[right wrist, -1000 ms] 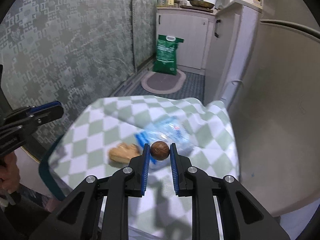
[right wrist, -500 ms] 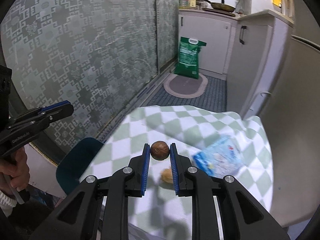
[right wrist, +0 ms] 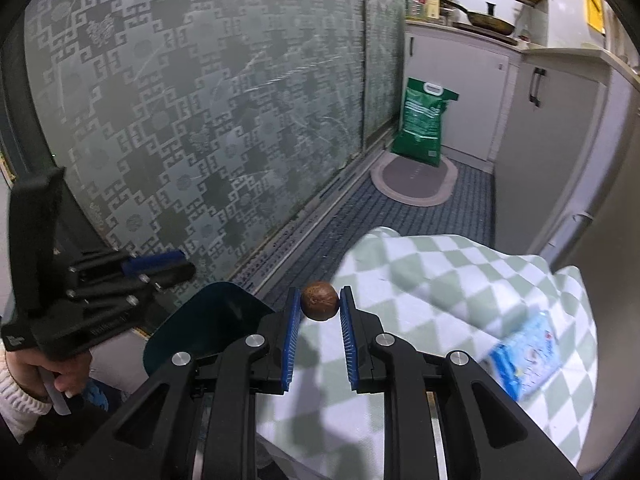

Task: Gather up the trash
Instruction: 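Carry both items over the teal bin and open the left tool, then open the right tool over the teal bin to drop the brown nut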

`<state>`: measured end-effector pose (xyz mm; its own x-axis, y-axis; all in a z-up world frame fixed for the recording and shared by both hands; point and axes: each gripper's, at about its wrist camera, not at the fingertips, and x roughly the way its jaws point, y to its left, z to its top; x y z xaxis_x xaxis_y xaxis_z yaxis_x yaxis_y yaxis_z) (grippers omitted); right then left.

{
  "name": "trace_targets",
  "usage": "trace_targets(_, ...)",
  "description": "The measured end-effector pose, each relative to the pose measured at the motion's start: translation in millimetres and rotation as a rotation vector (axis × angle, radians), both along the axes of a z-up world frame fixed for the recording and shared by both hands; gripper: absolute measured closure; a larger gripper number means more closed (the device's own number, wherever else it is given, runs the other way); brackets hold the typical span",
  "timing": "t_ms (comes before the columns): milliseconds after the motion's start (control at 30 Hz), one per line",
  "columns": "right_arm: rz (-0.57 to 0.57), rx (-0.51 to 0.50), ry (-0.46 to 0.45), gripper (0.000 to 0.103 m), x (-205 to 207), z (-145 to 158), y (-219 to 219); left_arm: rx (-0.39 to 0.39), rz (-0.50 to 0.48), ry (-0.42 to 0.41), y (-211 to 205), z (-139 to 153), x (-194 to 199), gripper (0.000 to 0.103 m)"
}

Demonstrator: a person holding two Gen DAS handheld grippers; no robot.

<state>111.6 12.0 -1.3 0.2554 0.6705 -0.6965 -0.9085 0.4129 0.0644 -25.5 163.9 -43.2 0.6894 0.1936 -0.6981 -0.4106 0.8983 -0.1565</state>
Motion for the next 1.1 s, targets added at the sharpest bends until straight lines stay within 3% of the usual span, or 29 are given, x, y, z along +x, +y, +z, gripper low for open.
trace_targets(500,0.134,-0.048,0.021,0.083,-39.0,-12.9,51.7,-0.059,0.004,0.300,26.4,-75.8,-8.1,0.081)
trace_targets(600,0.158,-0.074,0.024,0.083,-46.0,-18.7,60.5,-0.057,0.006,0.315,28.9,-79.8,-10.5,0.078)
trace_targets(800,0.185,-0.136,0.028,0.083,-56.3,-33.2,71.5,-0.025,0.042,0.249,35.3,-60.3,-17.5,0.078)
trace_targets(1100,0.209,-0.202,0.047,0.083,-65.1,-48.4,79.1,0.048,0.148,0.024,41.9,-4.8,-35.0,0.078)
